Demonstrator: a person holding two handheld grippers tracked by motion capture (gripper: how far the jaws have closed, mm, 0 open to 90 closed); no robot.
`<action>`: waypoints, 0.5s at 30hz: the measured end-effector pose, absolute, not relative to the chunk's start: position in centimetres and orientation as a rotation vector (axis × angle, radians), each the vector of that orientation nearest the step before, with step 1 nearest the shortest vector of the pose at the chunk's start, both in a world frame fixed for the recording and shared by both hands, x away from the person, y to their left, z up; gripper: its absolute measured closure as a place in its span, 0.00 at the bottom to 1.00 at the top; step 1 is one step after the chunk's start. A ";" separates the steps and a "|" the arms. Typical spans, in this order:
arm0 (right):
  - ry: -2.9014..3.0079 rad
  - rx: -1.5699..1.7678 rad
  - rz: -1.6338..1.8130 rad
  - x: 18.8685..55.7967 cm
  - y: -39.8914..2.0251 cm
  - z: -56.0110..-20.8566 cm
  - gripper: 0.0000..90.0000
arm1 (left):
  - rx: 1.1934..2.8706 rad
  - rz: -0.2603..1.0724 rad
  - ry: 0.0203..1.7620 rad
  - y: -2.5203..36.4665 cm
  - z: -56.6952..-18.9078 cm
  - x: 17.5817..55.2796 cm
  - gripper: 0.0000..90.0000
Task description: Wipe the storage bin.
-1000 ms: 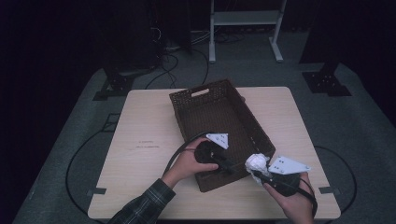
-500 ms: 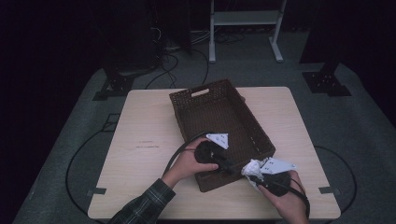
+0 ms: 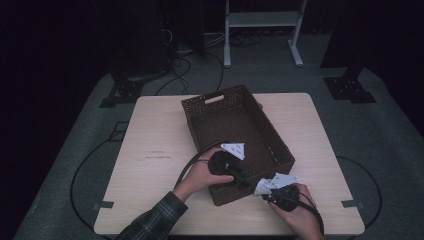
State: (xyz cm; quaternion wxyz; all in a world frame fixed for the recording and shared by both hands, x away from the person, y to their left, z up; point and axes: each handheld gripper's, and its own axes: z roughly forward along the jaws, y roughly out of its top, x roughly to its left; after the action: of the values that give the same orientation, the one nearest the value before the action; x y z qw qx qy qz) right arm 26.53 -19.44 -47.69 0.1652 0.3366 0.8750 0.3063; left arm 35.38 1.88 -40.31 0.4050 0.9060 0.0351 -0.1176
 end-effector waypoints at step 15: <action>2.380 0.872 1.069 24.7 -19.5 -43.6 0.82 | 2.287 -0.296 0.087 1.9 -40.3 35.4 0.73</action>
State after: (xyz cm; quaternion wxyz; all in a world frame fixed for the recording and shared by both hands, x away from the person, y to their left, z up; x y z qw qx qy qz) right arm 24.71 -19.51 -43.64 0.1940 0.3110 0.8488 0.3811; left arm 35.41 1.89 -40.31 0.4048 0.9062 0.0347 -0.1174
